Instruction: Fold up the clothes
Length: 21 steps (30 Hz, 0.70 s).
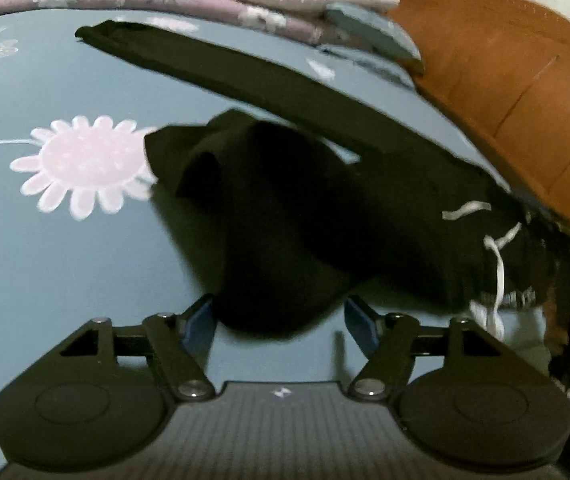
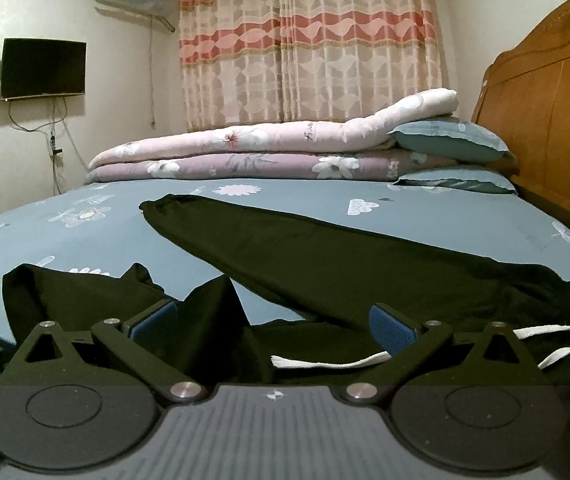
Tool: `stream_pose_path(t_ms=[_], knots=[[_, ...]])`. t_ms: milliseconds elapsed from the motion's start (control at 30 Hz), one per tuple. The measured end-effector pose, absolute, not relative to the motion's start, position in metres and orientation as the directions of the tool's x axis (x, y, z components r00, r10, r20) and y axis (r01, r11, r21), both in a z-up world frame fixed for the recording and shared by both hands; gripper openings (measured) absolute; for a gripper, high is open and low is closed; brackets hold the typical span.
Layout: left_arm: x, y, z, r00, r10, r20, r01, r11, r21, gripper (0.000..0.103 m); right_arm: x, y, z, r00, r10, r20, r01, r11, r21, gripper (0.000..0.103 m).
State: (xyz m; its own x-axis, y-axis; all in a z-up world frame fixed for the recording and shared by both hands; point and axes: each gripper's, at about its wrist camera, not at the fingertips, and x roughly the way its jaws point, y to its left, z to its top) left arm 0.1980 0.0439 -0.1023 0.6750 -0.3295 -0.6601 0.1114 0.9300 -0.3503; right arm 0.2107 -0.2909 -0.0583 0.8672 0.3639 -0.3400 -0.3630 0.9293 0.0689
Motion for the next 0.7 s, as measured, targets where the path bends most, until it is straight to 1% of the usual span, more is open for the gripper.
stream_pose_path(t_ms=[33, 67, 100, 133, 167, 333, 567, 700], knots=[[0.199, 0.044, -0.1, 0.673, -0.339, -0.657, 0.114, 0.926, -0.36, 0.07, 0.211, -0.291, -0.058, 0.87, 0.358, -0.34, -0.358, 0.931, 0.067, 0.103], [0.201, 0.044, -0.099, 0.671, -0.348, -0.655, 0.117, 0.922, -0.369, 0.065, 0.211, -0.291, -0.059, 0.871, 0.356, -0.34, -0.354, 0.933, 0.068, 0.103], [0.202, 0.043, -0.097, 0.669, -0.357, -0.652, 0.12, 0.918, -0.378, 0.032, 0.212, -0.292, -0.059, 0.87, 0.355, -0.342, -0.352, 0.933, 0.073, 0.103], [0.204, 0.043, -0.095, 0.667, -0.366, -0.649, 0.123, 0.913, -0.388, 0.012, 0.213, -0.292, -0.059, 0.87, 0.355, -0.343, -0.35, 0.933, 0.077, 0.103], [0.205, 0.043, -0.093, 0.665, -0.375, -0.646, 0.126, 0.909, -0.397, 0.007, 0.214, -0.293, -0.059, 0.871, 0.351, -0.344, -0.345, 0.935, 0.08, 0.103], [0.208, 0.046, -0.077, 0.659, -0.408, -0.632, 0.142, 0.892, -0.429, 0.006, 0.214, -0.301, -0.057, 0.878, 0.344, -0.332, -0.328, 0.939, 0.106, 0.103], [0.189, 0.06, -0.01, 0.697, -0.329, -0.637, 0.155, 0.937, -0.314, 0.006, 0.215, -0.306, -0.055, 0.883, 0.34, -0.322, -0.315, 0.94, 0.129, 0.103], [0.188, 0.063, 0.017, 0.715, -0.3, -0.631, 0.155, 0.949, -0.276, 0.007, 0.216, -0.308, -0.054, 0.885, 0.341, -0.319, -0.315, 0.94, 0.131, 0.103]])
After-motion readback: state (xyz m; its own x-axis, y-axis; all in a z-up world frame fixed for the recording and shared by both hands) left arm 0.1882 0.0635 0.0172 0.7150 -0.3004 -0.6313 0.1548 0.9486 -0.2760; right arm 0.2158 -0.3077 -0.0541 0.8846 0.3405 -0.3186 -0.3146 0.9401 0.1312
